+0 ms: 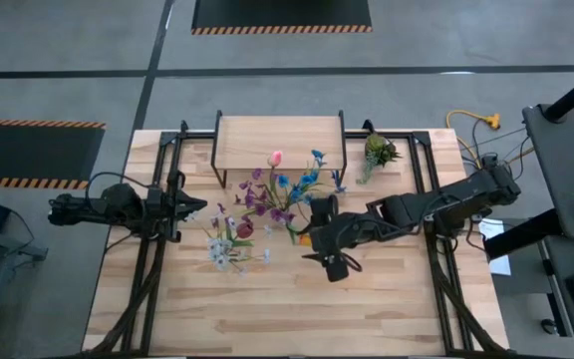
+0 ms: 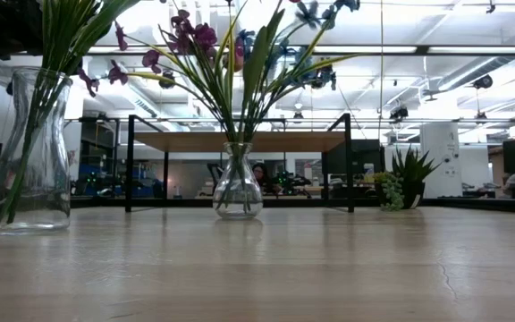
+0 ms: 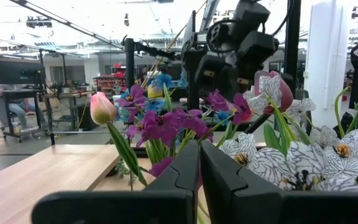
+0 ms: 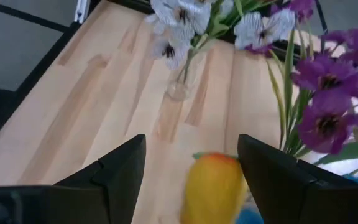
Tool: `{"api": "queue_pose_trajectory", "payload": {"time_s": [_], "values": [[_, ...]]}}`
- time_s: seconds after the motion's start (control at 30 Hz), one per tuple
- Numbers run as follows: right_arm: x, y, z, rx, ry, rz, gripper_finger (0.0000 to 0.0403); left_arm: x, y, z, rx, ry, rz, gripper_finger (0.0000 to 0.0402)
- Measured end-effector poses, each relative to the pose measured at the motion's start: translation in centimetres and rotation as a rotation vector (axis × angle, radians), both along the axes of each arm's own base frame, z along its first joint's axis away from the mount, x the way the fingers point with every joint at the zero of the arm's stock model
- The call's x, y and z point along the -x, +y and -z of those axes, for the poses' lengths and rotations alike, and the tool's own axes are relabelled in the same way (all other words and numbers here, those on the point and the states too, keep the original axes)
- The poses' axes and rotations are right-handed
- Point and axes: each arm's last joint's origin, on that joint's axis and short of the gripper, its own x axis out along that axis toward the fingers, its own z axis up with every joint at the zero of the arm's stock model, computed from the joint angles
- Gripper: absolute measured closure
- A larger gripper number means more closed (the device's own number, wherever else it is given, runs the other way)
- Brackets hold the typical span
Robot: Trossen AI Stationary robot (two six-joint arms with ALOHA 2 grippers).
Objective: Pick and place flowers into a vace then onto a shelf
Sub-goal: Put the yellow flower into the right transparent vase, then put the right transparent vase with flowers on the shelf
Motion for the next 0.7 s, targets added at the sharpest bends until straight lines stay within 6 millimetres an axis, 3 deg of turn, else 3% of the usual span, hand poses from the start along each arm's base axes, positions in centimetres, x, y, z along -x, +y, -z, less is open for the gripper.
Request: {"api": "queue_pose_trajectory", "payload": {"time_s": [0.43,0.7], "values": [[1.2,-0.3,-3.2,-0.024,0.085,0.046,0.0156,0.0,0.0,0.0,0.0,0.0,0.0,0.0402],[4.9,0.8,-2.2,0.041,0.2,0.312,0.016,0.0,0.0,0.0,0.0,0.0,0.0,0.0402]]}}
